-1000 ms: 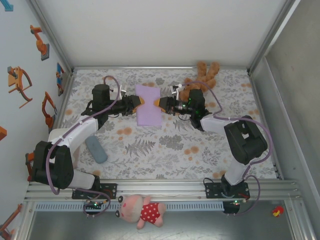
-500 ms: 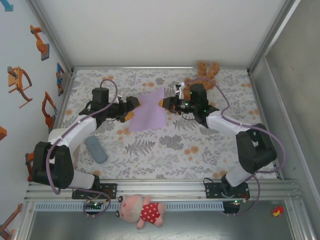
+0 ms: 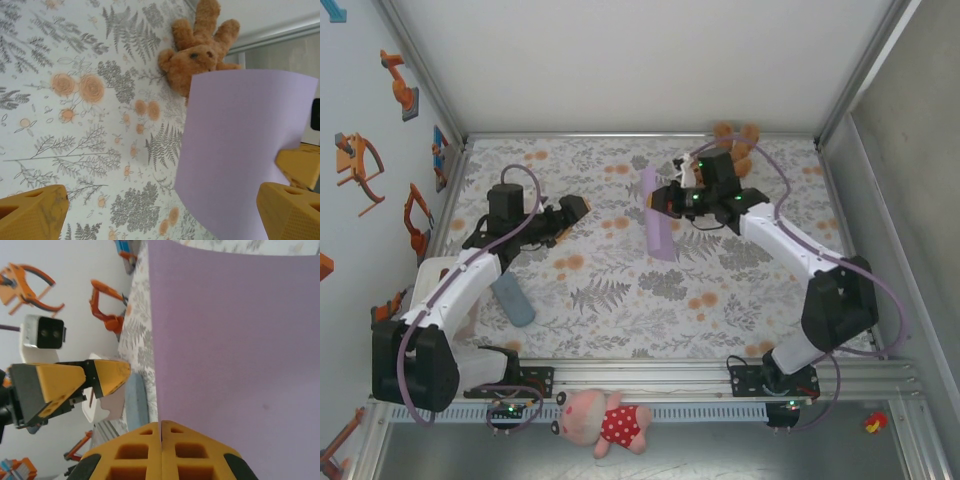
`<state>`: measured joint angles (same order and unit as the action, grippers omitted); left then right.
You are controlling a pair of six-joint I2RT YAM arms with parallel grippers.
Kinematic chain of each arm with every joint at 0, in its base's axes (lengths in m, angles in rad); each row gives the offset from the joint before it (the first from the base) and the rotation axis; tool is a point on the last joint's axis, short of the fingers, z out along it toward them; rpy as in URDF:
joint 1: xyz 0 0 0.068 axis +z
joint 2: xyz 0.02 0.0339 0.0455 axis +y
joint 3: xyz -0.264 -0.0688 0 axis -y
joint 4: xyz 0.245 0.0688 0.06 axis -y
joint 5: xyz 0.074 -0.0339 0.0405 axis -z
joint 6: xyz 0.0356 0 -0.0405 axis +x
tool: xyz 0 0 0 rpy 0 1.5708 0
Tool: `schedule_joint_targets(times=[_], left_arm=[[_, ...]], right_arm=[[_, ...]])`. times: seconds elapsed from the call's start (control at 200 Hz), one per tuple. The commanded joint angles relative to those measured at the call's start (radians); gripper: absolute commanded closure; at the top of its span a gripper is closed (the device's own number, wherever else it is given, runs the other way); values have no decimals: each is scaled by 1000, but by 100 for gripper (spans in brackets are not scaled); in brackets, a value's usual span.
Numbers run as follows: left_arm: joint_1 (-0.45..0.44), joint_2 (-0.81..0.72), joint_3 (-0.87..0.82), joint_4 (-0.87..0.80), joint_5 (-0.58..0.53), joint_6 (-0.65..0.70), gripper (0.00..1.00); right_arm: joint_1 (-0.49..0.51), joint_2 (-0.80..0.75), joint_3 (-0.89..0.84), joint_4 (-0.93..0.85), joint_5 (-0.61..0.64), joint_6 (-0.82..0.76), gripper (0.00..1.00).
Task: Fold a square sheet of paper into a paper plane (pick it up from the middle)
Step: First fold in half a square sheet of paper at the center of the table.
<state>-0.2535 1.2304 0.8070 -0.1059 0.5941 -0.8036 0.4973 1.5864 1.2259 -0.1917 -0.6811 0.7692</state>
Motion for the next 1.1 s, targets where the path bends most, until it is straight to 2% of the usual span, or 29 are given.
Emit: schedule_joint_targets(times=[0.0, 0.11, 0.205, 0.381, 0.651, 0.926, 1.097], left_arm=[[0, 22, -39, 39, 26, -29, 2], [-18, 36, -72, 50, 19, -37, 2], [-44, 56, -86, 36, -8, -30, 1], [-121, 128, -71, 3, -73, -19, 1], [-221, 293, 9, -22, -116, -11, 10], [-270, 444, 106, -70, -139, 0, 27], [-293, 519, 171, -102, -150, 15, 34]], right_arm=[[44, 82, -79, 231, -48, 159, 100], [63, 151, -157, 493, -70, 297, 100], [63, 203, -210, 604, -68, 348, 100], [60, 280, -259, 587, -38, 294, 100], [57, 320, -288, 525, 12, 222, 100], [57, 348, -284, 510, 19, 205, 100], [57, 360, -276, 508, 14, 203, 100]])
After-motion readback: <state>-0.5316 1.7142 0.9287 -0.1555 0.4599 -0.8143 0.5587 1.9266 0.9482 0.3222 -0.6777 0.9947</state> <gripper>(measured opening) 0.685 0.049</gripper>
